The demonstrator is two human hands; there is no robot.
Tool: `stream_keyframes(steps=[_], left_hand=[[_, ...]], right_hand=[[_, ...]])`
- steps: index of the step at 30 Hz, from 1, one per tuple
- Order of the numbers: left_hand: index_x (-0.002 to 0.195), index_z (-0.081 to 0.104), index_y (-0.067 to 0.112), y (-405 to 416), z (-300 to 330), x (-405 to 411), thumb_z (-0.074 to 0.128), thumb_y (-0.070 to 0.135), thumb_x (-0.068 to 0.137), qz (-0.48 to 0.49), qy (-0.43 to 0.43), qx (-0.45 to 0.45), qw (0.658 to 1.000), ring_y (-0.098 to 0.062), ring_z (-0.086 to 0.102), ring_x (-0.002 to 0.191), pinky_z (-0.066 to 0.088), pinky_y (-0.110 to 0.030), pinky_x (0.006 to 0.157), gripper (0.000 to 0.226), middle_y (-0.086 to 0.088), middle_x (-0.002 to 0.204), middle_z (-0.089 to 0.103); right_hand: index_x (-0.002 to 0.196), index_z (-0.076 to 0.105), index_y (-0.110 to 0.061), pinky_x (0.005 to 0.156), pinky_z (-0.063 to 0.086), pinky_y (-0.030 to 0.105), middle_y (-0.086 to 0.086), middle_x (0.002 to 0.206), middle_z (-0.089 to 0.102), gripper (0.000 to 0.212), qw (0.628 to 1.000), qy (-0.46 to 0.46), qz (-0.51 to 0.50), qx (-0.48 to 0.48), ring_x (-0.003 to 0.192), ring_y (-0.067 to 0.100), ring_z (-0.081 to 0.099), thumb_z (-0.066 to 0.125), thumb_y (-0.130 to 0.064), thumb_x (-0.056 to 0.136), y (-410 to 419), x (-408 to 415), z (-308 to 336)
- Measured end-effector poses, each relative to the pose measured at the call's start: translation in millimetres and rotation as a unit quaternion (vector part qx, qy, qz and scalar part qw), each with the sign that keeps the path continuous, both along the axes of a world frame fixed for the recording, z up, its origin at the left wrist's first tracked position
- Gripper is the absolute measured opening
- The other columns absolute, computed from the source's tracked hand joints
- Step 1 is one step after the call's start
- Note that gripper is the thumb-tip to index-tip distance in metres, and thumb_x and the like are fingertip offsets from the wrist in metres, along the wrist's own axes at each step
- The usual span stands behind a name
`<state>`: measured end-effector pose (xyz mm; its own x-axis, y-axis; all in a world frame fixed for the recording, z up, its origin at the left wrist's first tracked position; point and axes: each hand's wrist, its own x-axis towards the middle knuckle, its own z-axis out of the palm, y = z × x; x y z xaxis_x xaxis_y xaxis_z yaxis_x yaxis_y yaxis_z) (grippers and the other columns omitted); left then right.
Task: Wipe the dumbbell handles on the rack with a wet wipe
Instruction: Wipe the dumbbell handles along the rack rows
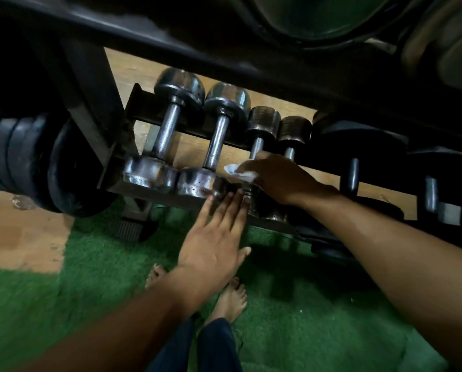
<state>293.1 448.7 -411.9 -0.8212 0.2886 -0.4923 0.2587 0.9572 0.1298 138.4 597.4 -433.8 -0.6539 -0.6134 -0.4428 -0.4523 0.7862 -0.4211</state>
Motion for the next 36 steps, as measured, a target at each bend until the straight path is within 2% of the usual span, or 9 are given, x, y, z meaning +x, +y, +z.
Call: stream_keyframes(steps=[6,9,13,16,19,23,27,32,36], left_hand=[[0.148,-0.037,0.003,-1,0,-1,0.026,0.059,0.105,-0.012,-0.021,-0.010,1.000,-0.027,-0.029,0.151,-0.021,-0.048,0.121,0.094,-0.017,0.155,-0.043],[0.148,-0.036,0.001,-7,4,-7,0.025,0.056,0.106,-0.041,-0.034,-0.017,0.998,-0.028,-0.028,0.152,-0.022,-0.047,0.121,0.092,-0.019,0.155,-0.042],[0.147,-0.037,0.000,-11,5,-11,0.029,0.056,0.106,-0.058,-0.052,-0.022,0.997,-0.029,-0.030,0.150,-0.021,-0.048,0.121,0.095,-0.019,0.153,-0.045],[0.145,-0.038,-0.001,-12,5,-13,0.029,0.055,0.106,-0.068,-0.049,-0.026,0.996,-0.030,-0.031,0.150,-0.026,-0.048,0.117,0.095,-0.021,0.152,-0.045],[0.147,-0.036,-0.001,-14,4,-14,0.028,0.056,0.106,-0.080,-0.052,-0.027,0.995,-0.030,-0.031,0.150,-0.028,-0.047,0.112,0.095,-0.021,0.153,-0.043],[0.148,-0.034,0.000,-18,5,-16,0.029,0.060,0.104,-0.088,-0.062,-0.022,0.994,-0.031,-0.032,0.149,-0.026,-0.046,0.115,0.097,-0.022,0.154,-0.042],[0.148,-0.033,0.000,-19,5,-17,0.029,0.062,0.104,-0.096,-0.058,-0.022,0.993,-0.031,-0.033,0.149,-0.027,-0.046,0.114,0.098,-0.022,0.153,-0.043],[0.148,-0.035,0.001,-19,-1,-11,0.030,0.065,0.102,-0.081,-0.046,-0.007,0.996,-0.030,-0.031,0.150,-0.027,-0.046,0.115,0.102,-0.021,0.154,-0.042],[0.149,-0.034,0.003,-16,-3,-9,0.029,0.067,0.100,-0.058,-0.052,0.010,0.997,-0.028,-0.031,0.150,-0.020,-0.046,0.122,0.102,-0.018,0.158,-0.039]], right_hand=[[0.093,0.066,-0.037,0.075,0.038,0.028,0.000,0.100,0.058,0.018,0.999,-0.038,0.007,-0.006,0.097,0.019,0.056,0.061,-0.020,0.094,3,-2,0],[0.122,0.065,-0.020,0.084,0.046,0.036,0.008,0.117,0.056,0.030,0.998,-0.006,0.012,0.055,0.104,0.028,0.056,0.048,-0.015,0.098,-2,-8,-5],[0.122,0.064,-0.026,0.076,0.050,0.038,0.004,0.111,0.055,0.042,0.995,0.037,-0.077,0.050,0.091,0.026,0.059,0.038,-0.044,0.095,-10,-12,2],[0.122,0.065,-0.023,0.085,0.050,0.042,0.008,0.118,0.056,0.031,0.993,-0.015,-0.024,0.112,0.102,0.032,0.059,0.048,-0.033,0.099,-16,-12,3],[0.113,0.067,-0.035,0.079,0.047,0.031,-0.007,0.106,0.060,0.061,0.994,-0.036,0.015,0.104,0.099,0.020,0.062,0.036,-0.079,0.083,-18,-12,11],[0.105,0.069,-0.041,0.072,0.048,0.030,-0.010,0.098,0.065,0.022,0.994,0.030,0.014,0.100,0.090,0.016,0.067,0.052,-0.053,0.097,-18,-17,22],[0.125,0.060,-0.041,0.077,0.050,0.034,-0.001,0.118,0.063,0.029,0.993,0.069,-0.014,0.090,0.102,0.027,0.065,0.052,-0.035,0.097,-21,-13,14],[0.116,0.071,-0.034,0.087,0.048,0.035,0.001,0.114,0.062,0.063,0.997,-0.035,0.039,0.065,0.110,0.024,0.060,0.026,-0.062,0.081,-19,-8,13],[0.111,0.069,-0.035,0.077,0.044,0.031,-0.004,0.103,0.062,0.058,0.999,0.007,0.005,0.043,0.095,0.020,0.062,0.032,-0.070,0.084,-8,-18,3]])
